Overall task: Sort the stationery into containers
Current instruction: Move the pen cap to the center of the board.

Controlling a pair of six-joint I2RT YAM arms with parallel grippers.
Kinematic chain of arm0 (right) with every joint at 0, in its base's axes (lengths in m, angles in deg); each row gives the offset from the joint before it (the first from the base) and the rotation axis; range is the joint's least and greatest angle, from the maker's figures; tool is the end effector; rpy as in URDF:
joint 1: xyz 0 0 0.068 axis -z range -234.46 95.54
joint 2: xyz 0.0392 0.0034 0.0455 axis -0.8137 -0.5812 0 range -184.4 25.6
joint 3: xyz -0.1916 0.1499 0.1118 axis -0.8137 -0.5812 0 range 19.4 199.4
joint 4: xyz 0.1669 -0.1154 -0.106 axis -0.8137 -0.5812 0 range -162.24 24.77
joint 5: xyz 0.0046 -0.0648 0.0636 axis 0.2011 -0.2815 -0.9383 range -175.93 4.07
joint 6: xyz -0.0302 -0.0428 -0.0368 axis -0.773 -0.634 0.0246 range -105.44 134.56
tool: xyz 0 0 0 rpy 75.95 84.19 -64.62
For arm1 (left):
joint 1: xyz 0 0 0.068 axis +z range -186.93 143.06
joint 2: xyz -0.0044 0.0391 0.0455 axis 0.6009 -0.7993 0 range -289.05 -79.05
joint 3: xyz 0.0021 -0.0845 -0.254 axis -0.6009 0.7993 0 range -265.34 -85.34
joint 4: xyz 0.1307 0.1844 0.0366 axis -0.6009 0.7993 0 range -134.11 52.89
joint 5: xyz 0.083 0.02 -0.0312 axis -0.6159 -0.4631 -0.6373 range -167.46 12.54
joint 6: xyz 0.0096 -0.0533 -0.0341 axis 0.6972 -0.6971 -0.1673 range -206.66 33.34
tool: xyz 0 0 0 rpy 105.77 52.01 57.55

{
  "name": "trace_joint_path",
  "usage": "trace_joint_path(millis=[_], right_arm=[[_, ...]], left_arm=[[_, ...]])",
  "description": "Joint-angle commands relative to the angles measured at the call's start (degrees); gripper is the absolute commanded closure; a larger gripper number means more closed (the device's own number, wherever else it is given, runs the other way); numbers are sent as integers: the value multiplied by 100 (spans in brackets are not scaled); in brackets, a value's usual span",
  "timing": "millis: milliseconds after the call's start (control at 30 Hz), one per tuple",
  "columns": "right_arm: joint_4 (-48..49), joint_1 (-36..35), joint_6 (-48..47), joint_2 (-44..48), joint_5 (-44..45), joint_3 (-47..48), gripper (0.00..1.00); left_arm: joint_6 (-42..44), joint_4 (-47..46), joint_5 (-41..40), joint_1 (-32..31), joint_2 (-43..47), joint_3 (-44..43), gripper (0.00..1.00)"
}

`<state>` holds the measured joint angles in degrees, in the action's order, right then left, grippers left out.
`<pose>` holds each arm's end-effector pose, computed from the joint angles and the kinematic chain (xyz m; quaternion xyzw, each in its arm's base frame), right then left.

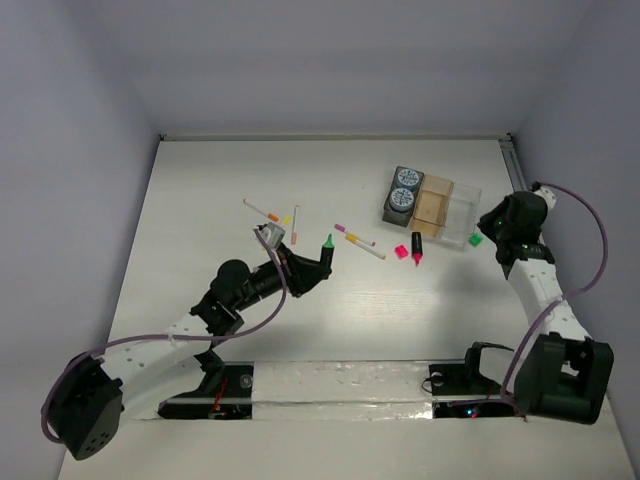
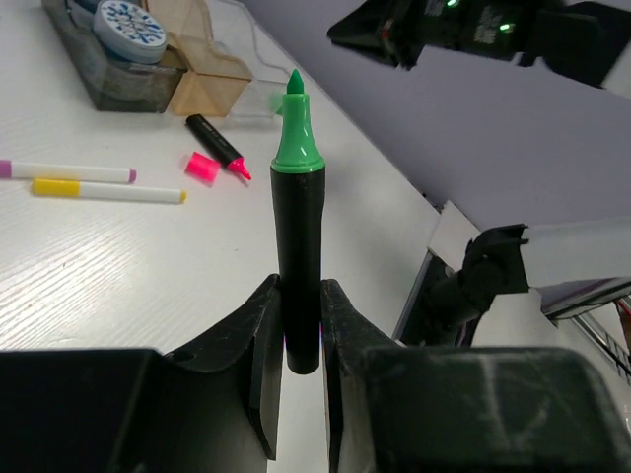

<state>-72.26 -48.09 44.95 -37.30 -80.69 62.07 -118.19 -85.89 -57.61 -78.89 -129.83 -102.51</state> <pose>0.2276 -0.0301 0.2711 0.2916 0.8018 0.0701 0.5168 0.1255 -0.1354 0.2647 0.1883 0.6307 -0.5358 0.5289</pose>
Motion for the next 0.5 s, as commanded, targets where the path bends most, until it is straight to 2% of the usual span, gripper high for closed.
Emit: trace_joint_path(millis=[0, 67, 100, 133, 467], right_arm=[[-212, 1038, -113, -249, -478, -233, 70], [-150, 1252, -104, -363, -488, -286, 60], [-124, 1427, -95, -512, -427, -356, 51], [-115, 1533, -25, -609, -462, -365, 48], [606, 1674, 19, -2120, -1753, -243, 35]], left_arm=[[103, -357, 361, -23, 288, 239, 100], [147, -331, 343, -23, 394, 319, 100], [164, -322, 326, -23, 420, 372, 100], [182, -305, 335, -23, 464, 390, 100], [94, -322, 405, -164, 719, 495, 100]])
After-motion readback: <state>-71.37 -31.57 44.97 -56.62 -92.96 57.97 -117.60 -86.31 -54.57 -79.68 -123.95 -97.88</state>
